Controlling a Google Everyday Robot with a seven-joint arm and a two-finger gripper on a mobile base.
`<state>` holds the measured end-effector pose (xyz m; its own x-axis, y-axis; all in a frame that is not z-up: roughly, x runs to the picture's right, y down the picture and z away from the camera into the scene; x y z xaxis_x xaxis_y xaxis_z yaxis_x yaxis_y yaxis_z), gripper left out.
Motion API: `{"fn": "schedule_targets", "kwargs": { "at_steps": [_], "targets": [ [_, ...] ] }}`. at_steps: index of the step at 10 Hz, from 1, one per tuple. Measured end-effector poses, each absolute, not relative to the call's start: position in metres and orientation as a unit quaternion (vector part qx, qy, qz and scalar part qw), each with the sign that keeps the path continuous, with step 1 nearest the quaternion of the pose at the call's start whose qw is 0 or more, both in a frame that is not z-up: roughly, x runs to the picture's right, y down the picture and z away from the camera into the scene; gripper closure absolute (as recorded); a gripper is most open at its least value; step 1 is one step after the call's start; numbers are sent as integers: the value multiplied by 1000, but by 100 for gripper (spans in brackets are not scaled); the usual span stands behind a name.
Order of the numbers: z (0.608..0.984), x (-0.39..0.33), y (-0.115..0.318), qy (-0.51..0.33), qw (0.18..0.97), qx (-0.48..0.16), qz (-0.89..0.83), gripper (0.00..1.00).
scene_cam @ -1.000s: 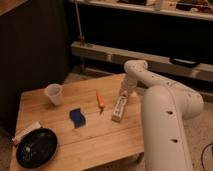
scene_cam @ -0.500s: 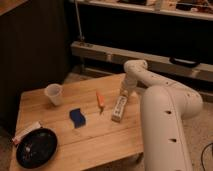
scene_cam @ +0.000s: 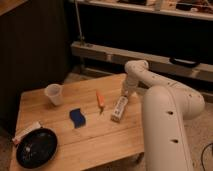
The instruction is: Stand the bottle upright
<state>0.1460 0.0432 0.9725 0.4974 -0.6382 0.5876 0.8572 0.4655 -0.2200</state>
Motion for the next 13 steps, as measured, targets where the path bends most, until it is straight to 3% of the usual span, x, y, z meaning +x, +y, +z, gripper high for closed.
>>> {"fn": "schedule_targets", "kwargs": {
  "at_steps": [9,13],
  "targets": [
    [880,158,-27,-196,832,-183,-485,86],
    [829,134,-28,-206,826,-131,-507,86]
  ]
}}
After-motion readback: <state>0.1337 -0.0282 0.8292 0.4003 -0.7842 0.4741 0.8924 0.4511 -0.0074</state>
